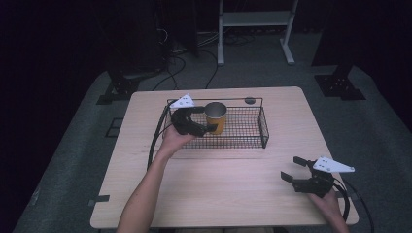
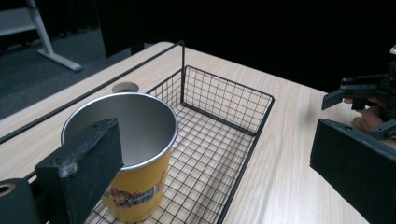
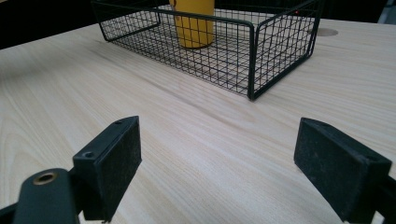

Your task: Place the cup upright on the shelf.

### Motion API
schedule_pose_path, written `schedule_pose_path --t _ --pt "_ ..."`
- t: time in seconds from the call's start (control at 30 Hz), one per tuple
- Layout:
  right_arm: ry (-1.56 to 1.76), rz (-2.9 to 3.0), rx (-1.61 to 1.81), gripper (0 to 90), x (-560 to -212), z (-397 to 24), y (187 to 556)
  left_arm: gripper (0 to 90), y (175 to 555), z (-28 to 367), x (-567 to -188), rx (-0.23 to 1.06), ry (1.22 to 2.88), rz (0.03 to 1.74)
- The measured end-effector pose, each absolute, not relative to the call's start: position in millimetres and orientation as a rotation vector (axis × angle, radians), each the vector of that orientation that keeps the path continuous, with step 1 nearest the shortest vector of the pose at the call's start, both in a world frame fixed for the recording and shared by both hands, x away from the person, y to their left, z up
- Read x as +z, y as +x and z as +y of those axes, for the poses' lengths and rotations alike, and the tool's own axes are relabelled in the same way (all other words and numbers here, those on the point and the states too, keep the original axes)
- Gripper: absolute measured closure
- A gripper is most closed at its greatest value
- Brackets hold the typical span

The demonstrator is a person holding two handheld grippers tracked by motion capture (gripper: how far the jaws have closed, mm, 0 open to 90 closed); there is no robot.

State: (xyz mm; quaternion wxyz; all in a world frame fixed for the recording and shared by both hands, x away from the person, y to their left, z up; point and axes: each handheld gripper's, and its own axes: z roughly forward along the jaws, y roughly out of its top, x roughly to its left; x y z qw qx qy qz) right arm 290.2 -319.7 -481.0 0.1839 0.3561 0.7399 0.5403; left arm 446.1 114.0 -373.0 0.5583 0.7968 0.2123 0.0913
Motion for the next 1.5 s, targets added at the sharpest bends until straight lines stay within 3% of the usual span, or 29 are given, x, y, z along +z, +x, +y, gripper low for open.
schedule_pose_path --t 1.5 --pt "1.013 2.086 1.524 13.9 -481 -320 291 1.5 396 129 -398 0.188 1.858 0.469"
